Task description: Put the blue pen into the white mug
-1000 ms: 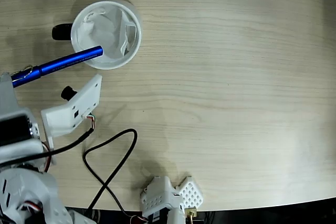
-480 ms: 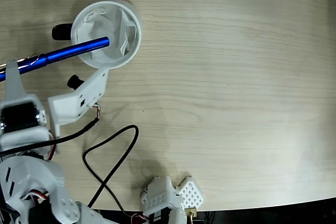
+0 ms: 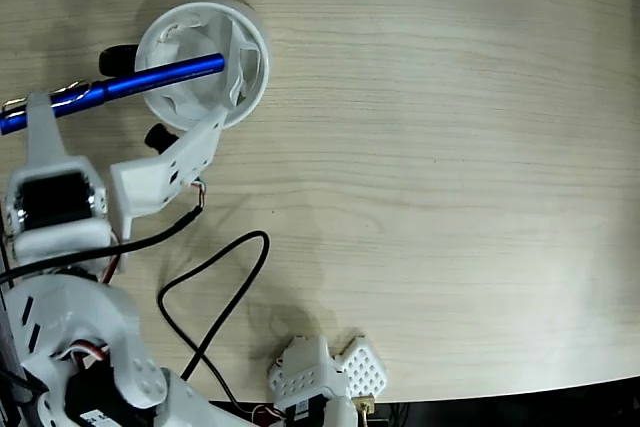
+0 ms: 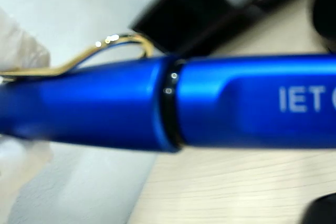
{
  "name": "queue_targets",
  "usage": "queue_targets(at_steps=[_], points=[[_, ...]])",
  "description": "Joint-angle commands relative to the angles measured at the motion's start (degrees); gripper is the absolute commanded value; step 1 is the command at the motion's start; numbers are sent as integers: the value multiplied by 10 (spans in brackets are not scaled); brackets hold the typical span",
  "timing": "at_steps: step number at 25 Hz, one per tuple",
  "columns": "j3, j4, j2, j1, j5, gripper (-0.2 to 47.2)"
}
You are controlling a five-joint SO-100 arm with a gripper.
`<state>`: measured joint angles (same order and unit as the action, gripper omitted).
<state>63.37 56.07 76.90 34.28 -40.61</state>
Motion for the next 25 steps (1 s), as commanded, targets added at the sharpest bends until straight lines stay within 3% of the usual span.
queue_targets(at_steps=[1,25], points=[[9,-2,46,0,-10,0],[24,-7,50,7,-10,1]])
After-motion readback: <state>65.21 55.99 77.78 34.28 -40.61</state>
